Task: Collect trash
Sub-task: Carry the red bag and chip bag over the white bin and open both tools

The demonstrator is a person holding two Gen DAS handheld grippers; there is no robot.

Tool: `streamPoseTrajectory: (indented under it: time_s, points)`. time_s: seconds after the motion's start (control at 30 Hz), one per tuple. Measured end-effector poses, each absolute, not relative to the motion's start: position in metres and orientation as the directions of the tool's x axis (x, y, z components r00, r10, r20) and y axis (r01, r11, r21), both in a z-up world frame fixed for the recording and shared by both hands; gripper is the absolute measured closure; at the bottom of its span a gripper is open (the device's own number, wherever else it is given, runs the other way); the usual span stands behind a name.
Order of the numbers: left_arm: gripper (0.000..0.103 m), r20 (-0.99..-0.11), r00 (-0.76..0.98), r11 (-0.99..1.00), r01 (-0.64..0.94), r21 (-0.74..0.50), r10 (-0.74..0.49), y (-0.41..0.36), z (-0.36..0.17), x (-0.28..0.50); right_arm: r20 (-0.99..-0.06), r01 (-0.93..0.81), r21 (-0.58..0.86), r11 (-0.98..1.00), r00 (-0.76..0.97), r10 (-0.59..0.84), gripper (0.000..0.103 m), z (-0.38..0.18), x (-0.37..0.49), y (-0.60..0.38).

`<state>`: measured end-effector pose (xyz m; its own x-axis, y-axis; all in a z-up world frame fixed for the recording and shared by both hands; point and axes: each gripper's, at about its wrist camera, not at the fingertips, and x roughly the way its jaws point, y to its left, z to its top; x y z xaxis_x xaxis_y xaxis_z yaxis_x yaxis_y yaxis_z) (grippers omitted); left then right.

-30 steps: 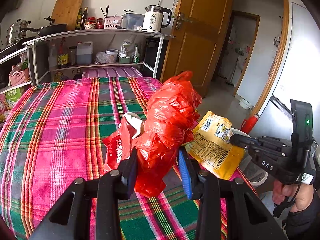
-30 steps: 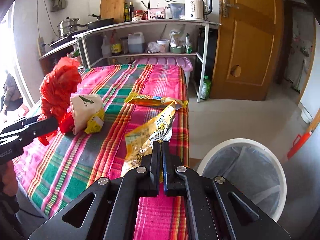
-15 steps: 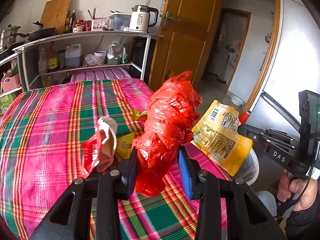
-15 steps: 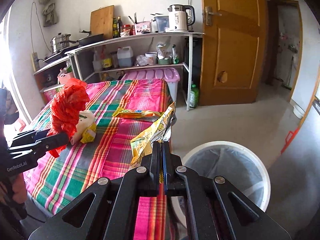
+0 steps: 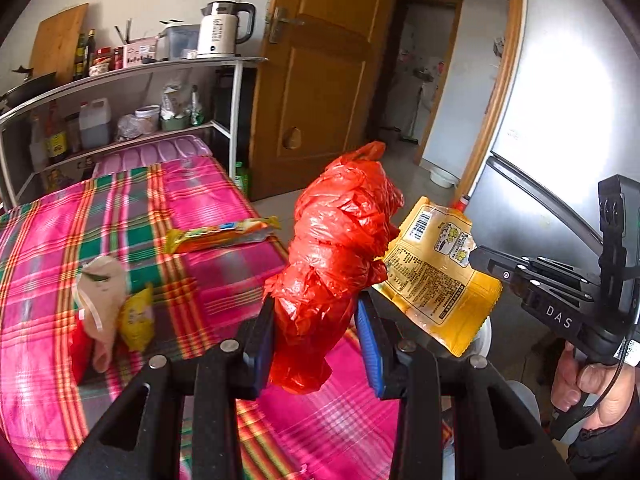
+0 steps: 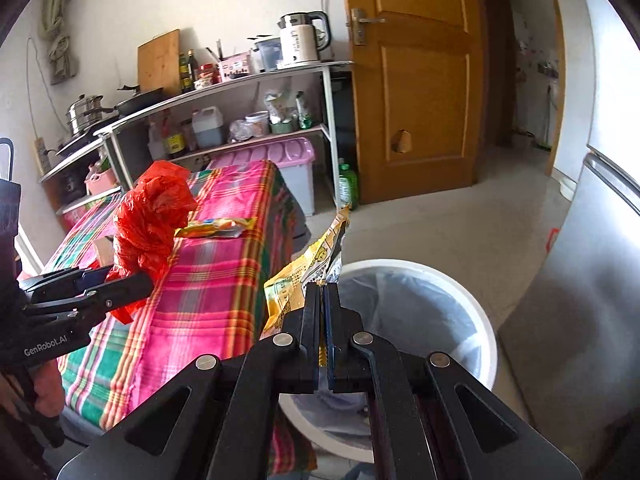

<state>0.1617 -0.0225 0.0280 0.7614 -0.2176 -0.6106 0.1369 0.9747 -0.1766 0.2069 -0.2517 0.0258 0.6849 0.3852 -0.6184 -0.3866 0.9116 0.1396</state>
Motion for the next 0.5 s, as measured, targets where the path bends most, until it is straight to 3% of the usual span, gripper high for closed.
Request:
streamPoseTrajectory:
  time_s: [0.5]
  points:
    - [0.064, -0.637, 0.7, 0.946, 0.265, -0.187, -0.322, -0.097, 0.009, 0.204, -0.661, -0.287, 0.176, 0.942, 0.674, 0.329, 0.101, -0.006, 0.221, -0.311]
